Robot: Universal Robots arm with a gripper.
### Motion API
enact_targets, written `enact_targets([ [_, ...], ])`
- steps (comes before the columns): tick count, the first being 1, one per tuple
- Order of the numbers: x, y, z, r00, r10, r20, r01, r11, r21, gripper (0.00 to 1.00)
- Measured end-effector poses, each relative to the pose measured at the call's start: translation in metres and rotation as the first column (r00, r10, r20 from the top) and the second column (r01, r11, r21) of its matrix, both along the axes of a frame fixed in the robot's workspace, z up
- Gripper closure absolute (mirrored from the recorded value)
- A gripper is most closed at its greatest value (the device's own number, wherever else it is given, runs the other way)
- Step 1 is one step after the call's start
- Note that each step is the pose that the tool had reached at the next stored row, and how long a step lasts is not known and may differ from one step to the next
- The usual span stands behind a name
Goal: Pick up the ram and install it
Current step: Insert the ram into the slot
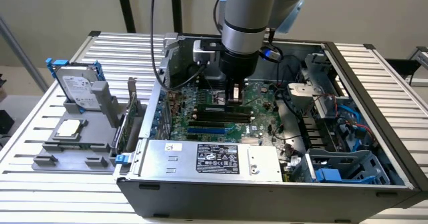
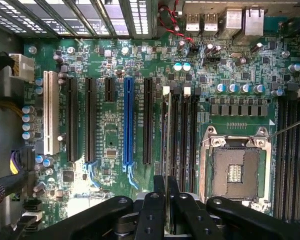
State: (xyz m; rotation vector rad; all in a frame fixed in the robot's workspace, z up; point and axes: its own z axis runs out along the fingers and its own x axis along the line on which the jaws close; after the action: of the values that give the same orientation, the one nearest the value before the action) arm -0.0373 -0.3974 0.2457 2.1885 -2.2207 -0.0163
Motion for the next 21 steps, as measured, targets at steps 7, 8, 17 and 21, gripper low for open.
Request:
enact_targets([
  [7,0.001,0.0022,-0.0096,1.0000,-0.004,-0.0001,0.004,1.0000,-0.0064,0.86],
  [8,0.001,0.0023,-0.0099,1.0000,-0.005,-0.0001,0.005,1.0000,-0.0066,0.86],
  [17,0.001,0.0024,-0.0134,1.0000,-0.005,0.0000,0.005,0.9999,-0.0141,0.86],
  [21,0.001,0.0026,-0.0147,1.0000,-0.005,-0.0001,0.005,0.9998,-0.0197,0.86],
])
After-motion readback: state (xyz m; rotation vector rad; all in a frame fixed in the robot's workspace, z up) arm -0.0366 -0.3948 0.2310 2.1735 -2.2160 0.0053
